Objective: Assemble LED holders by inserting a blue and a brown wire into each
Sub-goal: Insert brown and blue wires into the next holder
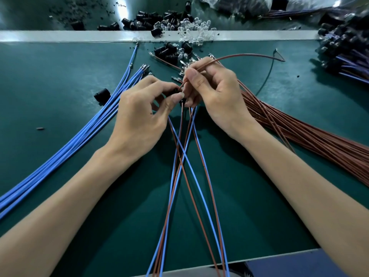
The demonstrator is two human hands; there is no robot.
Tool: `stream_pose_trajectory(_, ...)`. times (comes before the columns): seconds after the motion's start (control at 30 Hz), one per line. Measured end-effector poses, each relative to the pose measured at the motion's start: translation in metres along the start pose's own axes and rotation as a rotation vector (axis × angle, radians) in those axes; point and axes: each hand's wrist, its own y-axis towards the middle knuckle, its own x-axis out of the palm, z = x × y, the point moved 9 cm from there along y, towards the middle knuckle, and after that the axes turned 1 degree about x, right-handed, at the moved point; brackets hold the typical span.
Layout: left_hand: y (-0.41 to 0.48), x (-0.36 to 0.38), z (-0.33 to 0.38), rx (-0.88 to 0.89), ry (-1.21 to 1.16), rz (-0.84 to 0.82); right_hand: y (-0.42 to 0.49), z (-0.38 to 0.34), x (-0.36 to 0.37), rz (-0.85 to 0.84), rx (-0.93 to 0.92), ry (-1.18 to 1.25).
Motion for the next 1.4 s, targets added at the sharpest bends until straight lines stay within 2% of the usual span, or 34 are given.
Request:
stream_pose_trajectory(0.33, 0.000, 0.001, 0.000, -0.022, -0.008, -0.009, -0.003, -0.006, -0.002, 0.049, -0.016, 0.041)
stream_pose_trajectory(0.5, 0.000, 0.001, 0.001, -0.011, -0.014, -0.004, -0.005, -0.003, 0.009, -0.048, 0.011, -0.069)
stream_pose_trajectory(0.8, 0.000, 0.001, -0.005, -0.062, -0.033, 0.001, -0.004, -0.004, 0.002, 0.007, 0.007, 0.077)
stream_pose_trajectory(1.1, -0.001, -0.001, 0.002, -0.033, -0.121, 0.047, -0.002, 0.001, -0.007, 0.074, 0.046, 0.150)
stream_pose_trajectory(1.4, -0.001, 0.000, 0.001, -0.023, -0.108, 0.012, -0.004, 0.006, 0.001, 0.000, 0.089, 0.132)
